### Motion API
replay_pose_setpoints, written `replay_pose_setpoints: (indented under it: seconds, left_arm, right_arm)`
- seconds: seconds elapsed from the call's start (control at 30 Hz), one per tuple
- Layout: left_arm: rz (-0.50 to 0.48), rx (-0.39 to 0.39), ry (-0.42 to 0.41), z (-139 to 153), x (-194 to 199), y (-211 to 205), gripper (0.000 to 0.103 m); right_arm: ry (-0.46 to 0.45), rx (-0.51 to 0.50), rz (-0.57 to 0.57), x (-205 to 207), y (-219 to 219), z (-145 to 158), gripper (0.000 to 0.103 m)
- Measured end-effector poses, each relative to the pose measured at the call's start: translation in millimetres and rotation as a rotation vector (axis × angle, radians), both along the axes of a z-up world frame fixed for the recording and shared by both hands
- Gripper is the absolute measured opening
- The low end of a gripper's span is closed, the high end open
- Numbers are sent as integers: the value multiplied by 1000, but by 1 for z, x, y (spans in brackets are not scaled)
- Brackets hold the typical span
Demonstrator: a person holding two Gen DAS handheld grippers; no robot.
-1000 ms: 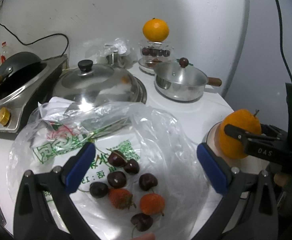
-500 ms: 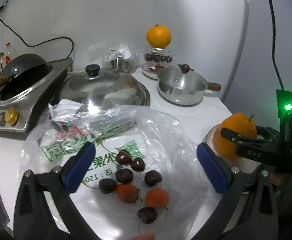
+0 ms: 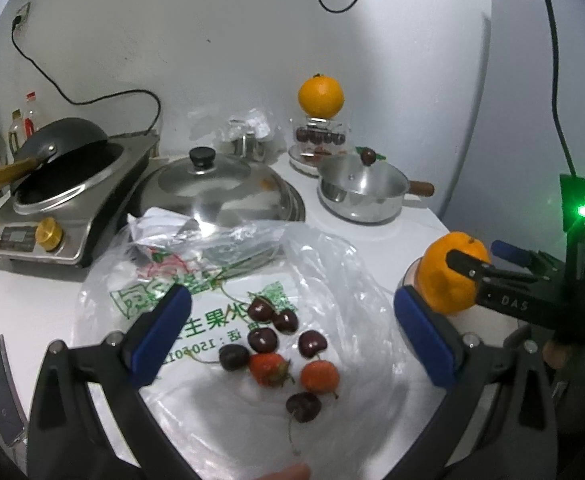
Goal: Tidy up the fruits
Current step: 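Carry the orange with the right gripper and set it on the white plate, then open the right gripper and move it to a strawberry in the bag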
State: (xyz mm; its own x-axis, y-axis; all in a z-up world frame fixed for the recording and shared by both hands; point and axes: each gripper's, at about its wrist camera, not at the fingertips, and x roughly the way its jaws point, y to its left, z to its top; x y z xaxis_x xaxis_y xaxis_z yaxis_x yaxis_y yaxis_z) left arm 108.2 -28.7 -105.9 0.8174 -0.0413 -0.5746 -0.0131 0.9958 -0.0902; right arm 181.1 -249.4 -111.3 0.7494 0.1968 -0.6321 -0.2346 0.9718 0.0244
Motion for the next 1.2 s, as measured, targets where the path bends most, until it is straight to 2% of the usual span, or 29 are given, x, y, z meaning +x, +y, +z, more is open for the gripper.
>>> replay_pose_setpoints:
  seconds: [0.3,0.9,0.93,1.07,1.2]
  left_arm:
    - [11,-8,-31,8,-25,12,102]
    - [53,-24,-48,7,-63,46,102]
    - [55,-26,-47,6,-64,48,102]
    - [63,-31,-45,3,-69,56,102]
    - [73,-35,-43,0,-73,65,102]
  right_arm:
    - [-30,-7,14,-28,15,16,93]
    - [-3,-14,108,-61,61,16,92]
    - [2,-14,115,-62,64,15,92]
    - [23,-22,143,-65,78,11,79]
    - [36,-23,170,-69,91,8,77]
